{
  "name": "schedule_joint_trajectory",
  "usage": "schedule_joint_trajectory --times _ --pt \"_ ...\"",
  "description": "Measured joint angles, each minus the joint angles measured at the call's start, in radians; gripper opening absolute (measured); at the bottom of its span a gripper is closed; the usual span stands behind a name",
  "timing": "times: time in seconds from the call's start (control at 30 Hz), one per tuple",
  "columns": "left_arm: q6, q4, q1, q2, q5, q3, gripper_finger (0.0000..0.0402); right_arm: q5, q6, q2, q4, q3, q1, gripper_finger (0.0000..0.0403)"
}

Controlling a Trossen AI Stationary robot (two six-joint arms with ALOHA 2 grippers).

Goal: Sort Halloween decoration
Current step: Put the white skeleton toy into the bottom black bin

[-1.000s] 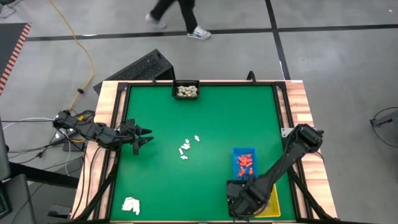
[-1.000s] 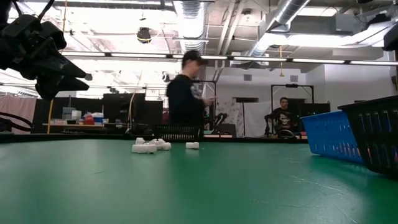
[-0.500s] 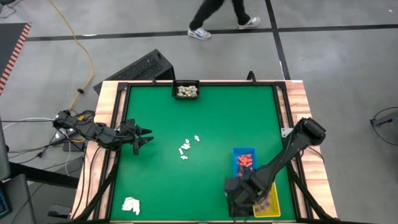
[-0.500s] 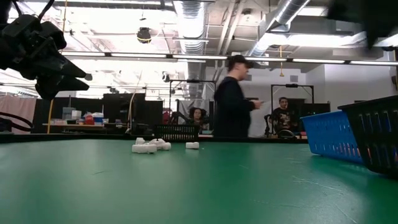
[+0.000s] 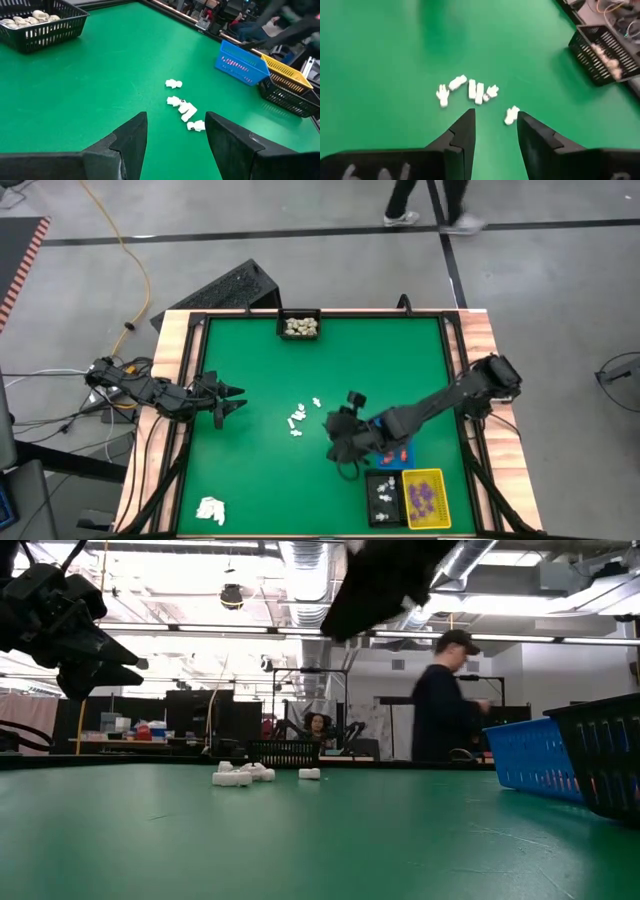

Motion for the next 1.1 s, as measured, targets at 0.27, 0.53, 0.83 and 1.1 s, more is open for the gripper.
schedule_joint_trajectory --times 0.27,0.53,0.83,1.1 --pt "0.007 0.000 0.000 0.000 0.000 0.000 0.0189 -0.052 -0.010 0.000 0.374 -0.228 -0.131 0.0148" --pt "0.011 0.000 0.000 0.000 0.000 0.000 0.0189 -0.053 -0.057 0.000 0.736 -0.417 -0.209 0.0152" --pt "0.010 0.000 0.000 0.000 -0.013 0.000 0.0189 -0.055 -0.136 0.080 0.832 -0.432 -0.241 0.0153" --pt "-0.001 0.000 0.000 0.000 -0.004 0.000 0.0189 -0.052 -0.138 0.197 0.852 -0.370 -0.239 0.0153"
